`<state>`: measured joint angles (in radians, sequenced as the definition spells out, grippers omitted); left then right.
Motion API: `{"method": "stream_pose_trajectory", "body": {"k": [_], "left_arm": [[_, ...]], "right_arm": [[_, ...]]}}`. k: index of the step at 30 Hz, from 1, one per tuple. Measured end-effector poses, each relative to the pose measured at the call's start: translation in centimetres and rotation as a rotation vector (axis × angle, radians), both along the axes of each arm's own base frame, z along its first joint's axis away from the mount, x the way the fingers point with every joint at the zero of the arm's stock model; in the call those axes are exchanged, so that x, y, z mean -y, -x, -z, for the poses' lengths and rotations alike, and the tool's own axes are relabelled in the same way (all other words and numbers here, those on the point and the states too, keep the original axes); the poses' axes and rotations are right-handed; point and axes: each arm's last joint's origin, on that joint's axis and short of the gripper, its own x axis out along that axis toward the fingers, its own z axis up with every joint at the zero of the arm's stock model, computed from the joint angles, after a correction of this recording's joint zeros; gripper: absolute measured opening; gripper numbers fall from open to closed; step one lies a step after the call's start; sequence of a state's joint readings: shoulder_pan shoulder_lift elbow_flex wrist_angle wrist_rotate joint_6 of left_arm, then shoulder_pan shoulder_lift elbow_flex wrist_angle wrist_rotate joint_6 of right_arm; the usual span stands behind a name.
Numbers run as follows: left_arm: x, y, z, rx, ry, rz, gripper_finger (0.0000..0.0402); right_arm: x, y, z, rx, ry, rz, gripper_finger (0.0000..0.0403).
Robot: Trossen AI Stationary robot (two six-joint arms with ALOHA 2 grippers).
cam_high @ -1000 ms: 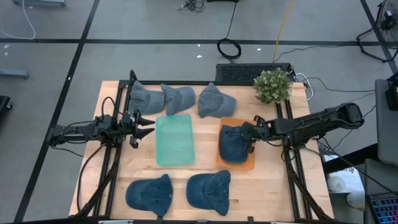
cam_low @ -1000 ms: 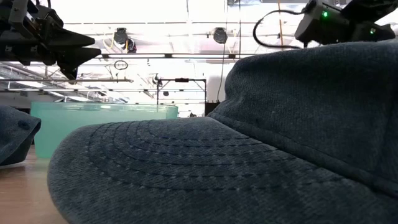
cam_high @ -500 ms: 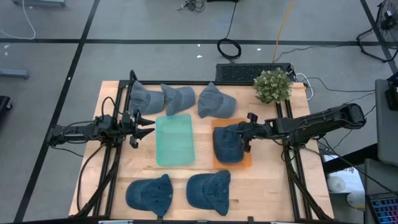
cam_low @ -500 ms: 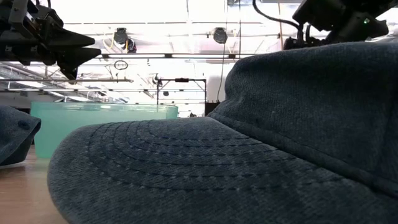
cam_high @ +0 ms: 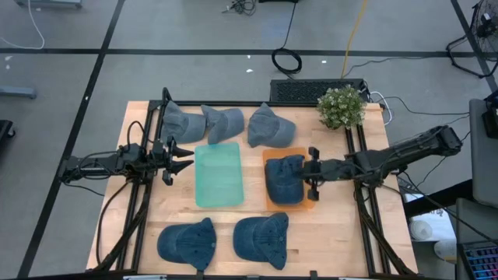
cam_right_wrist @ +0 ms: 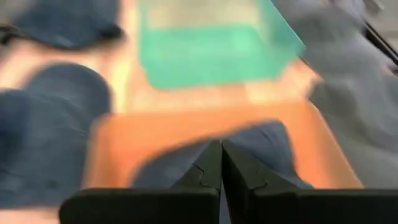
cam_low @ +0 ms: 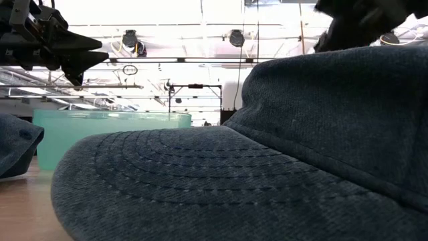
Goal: Pick & Place hat
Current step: Put the right blue cap into the orange bin
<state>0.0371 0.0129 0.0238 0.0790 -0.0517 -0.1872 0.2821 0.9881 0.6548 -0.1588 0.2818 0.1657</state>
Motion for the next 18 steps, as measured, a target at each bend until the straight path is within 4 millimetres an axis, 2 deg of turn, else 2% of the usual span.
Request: {"method": "stream_pose_trajectory", "body": {"k": [6, 13, 18], "left_arm": [[0.0, 0.0, 0.0, 0.0, 0.0, 0.0, 0.017], [0.0, 0.0, 0.0, 0.0, 0.0, 0.0, 0.017], [0.0, 0.0, 0.0, -0.001, 0.0, 0.0, 0.017]], "right_arm": [[-4.0, 0.0, -1.1, 0.144, -0.076, -0.248, 0.0], [-7.6, 0.7, -2.8, 0.326, -0.228, -0.373, 0.0], [-10.4, 1.5, -2.7, 0.38, -0.252, -0.445, 0.0]]}}
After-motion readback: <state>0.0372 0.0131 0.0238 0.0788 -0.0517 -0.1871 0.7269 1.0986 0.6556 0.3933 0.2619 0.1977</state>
